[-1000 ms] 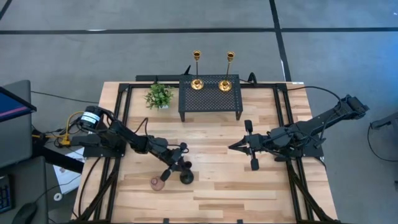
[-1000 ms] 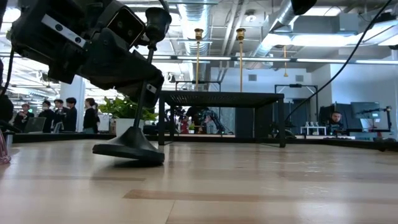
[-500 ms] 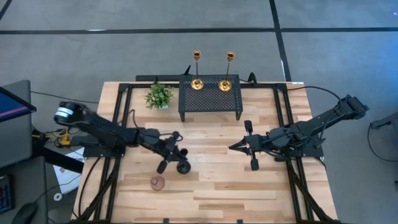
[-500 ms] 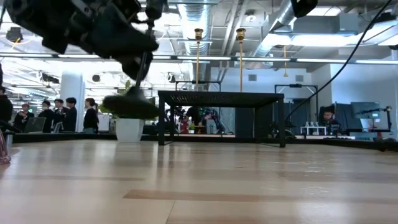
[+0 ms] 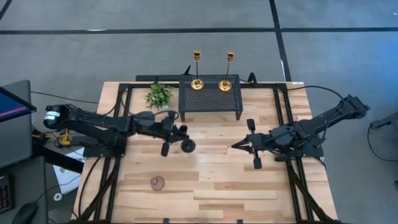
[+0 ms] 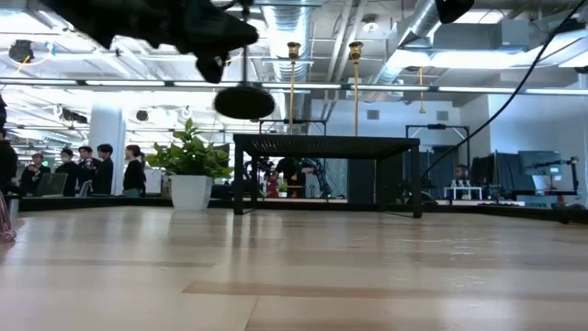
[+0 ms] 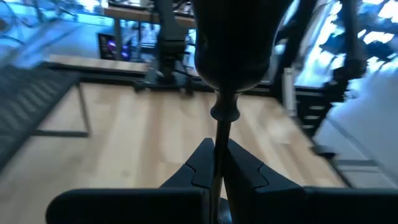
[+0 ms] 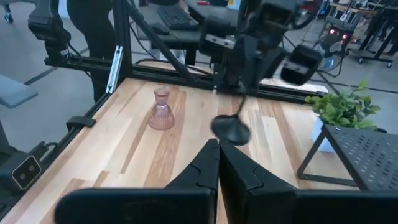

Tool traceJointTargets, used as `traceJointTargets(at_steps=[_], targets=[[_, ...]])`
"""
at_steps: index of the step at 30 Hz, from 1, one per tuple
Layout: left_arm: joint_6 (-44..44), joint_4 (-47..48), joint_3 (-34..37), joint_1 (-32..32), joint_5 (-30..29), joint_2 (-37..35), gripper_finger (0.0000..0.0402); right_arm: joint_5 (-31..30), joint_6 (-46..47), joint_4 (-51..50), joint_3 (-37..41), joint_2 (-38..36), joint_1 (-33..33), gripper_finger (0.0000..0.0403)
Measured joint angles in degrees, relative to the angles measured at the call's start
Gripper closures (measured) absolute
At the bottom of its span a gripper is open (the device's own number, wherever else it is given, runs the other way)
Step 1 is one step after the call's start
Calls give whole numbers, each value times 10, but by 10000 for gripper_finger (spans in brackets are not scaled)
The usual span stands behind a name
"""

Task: Pick & Place candle stick holders
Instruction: Put the bottom black candle holder on the shelf

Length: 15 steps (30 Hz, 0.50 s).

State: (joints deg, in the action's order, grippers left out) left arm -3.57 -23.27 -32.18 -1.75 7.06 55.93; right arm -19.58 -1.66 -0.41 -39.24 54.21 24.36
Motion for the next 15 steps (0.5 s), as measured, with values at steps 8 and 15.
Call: traceJointTargets(at_steps=[8, 15], targets=[[51, 54, -101, 76, 0, 29, 387, 0, 2, -50, 0, -36, 0, 403], [48, 53, -155, 167, 0, 77, 387, 0, 2, -90, 0, -49, 1, 403]])
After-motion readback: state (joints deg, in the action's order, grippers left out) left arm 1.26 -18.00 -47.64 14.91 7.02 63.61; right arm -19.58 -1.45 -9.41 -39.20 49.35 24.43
